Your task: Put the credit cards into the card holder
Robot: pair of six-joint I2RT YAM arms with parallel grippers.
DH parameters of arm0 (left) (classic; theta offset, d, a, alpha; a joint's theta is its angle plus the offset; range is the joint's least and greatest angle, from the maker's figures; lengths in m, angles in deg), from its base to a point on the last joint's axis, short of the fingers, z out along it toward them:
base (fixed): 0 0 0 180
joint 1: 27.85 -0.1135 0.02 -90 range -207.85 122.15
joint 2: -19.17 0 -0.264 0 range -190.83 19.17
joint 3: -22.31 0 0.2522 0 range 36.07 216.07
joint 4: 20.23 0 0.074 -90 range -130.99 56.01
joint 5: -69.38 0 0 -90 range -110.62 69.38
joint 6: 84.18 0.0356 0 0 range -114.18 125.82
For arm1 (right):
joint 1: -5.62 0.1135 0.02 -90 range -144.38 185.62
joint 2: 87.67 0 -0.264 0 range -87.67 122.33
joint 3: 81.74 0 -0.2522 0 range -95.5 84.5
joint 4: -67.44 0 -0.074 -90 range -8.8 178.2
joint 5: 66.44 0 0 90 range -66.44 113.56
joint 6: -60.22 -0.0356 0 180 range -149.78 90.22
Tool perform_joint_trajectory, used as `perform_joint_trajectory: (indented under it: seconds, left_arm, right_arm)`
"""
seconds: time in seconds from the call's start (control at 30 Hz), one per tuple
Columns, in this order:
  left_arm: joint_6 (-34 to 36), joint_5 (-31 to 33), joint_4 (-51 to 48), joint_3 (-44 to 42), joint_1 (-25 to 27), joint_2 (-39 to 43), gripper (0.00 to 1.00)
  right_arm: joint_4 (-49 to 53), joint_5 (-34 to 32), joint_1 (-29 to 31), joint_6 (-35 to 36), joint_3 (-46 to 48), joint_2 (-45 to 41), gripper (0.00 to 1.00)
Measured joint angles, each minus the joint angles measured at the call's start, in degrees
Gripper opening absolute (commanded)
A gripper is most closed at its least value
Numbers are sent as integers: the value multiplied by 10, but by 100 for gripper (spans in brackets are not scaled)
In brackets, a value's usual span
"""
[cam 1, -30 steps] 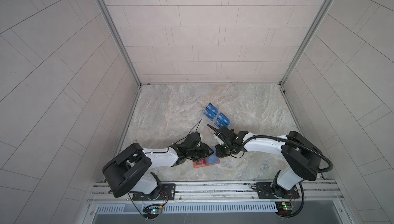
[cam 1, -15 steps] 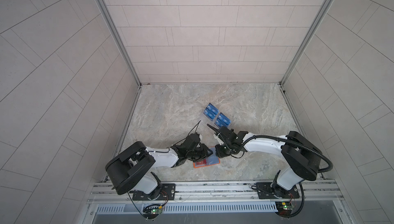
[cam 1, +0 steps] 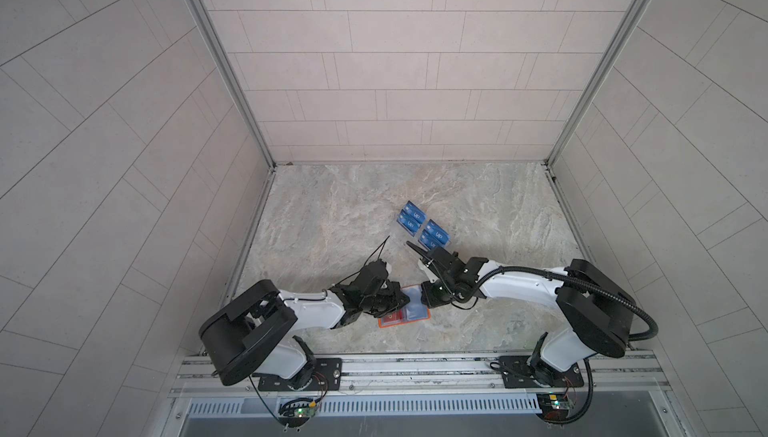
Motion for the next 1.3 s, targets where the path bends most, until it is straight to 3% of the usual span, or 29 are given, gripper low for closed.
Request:
perform_joint_trajectory:
  seconds: [0.47,1.3]
  left_arm:
    - [32,-17,-8,-27,-16,53,0]
    - [47,-33,-4,-42,-17,54,0]
  right_arm:
    - [-1,5,-8,-2,0,0,17]
    - [-38,78,-2,6,0,-1,17]
